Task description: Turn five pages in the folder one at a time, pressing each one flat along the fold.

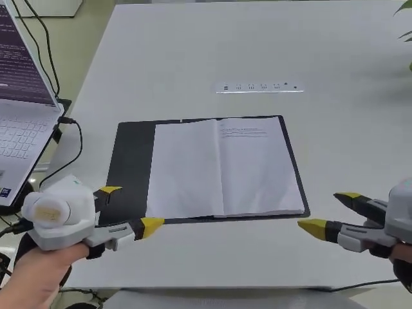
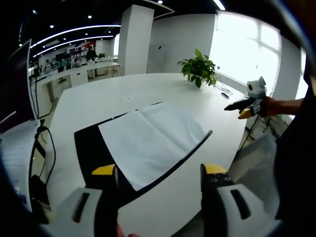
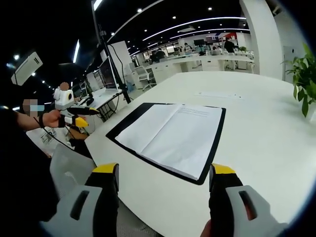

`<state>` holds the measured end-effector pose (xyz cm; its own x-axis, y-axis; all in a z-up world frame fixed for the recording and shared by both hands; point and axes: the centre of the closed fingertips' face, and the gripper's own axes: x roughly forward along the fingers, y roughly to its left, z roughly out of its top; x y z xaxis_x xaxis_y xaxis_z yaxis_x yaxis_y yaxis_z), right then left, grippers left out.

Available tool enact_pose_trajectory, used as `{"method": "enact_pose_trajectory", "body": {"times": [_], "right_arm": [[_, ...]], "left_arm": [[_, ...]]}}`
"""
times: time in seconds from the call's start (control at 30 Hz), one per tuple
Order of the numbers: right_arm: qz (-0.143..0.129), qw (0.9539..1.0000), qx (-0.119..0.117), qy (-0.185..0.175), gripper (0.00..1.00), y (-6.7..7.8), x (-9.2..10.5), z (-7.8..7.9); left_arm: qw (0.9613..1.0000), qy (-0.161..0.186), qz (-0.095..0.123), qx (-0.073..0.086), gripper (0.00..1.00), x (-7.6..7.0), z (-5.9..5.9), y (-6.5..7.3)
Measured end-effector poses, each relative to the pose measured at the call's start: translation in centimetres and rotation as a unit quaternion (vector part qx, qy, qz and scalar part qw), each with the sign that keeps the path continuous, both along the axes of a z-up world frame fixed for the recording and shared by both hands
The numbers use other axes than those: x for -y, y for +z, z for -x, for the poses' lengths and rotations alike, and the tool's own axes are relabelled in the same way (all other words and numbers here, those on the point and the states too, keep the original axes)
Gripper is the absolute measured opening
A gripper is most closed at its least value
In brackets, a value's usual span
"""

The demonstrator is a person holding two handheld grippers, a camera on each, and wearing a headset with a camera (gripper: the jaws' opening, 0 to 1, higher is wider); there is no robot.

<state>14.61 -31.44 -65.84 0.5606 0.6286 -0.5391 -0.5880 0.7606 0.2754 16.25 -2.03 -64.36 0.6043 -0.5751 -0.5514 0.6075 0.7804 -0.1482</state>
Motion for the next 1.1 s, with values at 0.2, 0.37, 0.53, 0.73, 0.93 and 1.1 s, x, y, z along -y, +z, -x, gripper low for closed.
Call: {"method": "enact_pose_trajectory", "body": {"times": [0.2, 0.37, 0.53, 0.73, 0.93, 1.1], "right_arm": [[-0.004, 1.0, -0.001, -0.009, 0.73, 0.1, 0.1, -0.1], [-0.01, 0.9998, -0.004, -0.018, 0.72, 0.2, 0.3, -0.1], [-0.008, 0.9997, -0.006, -0.022, 0.72, 0.0, 0.4, 0.1], [-0.008, 0.9996, -0.006, -0.026, 0.72, -0.1, 0.9, 0.1], [-0.005, 0.9996, -0.005, -0.027, 0.71, -0.1, 1.3, 0.1], [-0.007, 0.9997, -0.004, -0.024, 0.71, 0.1, 1.0, 0.2]], "left_arm": [[0.9997, -0.025, 0.002, 0.001, 0.67, 2.1, -1.3, 0.0], [0.9989, -0.046, 0.007, 0.006, 0.67, 4.1, -2.6, 0.2], [0.9977, -0.067, 0.009, 0.011, 0.67, 6.4, -3.6, 0.5], [0.9956, -0.092, 0.012, 0.014, 0.67, 9.1, -4.2, 0.6], [0.9939, -0.108, 0.016, 0.012, 0.66, 11.4, -5.4, 0.4], [0.9921, -0.123, 0.021, 0.009, 0.63, 13.8, -5.6, 0.1]]}}
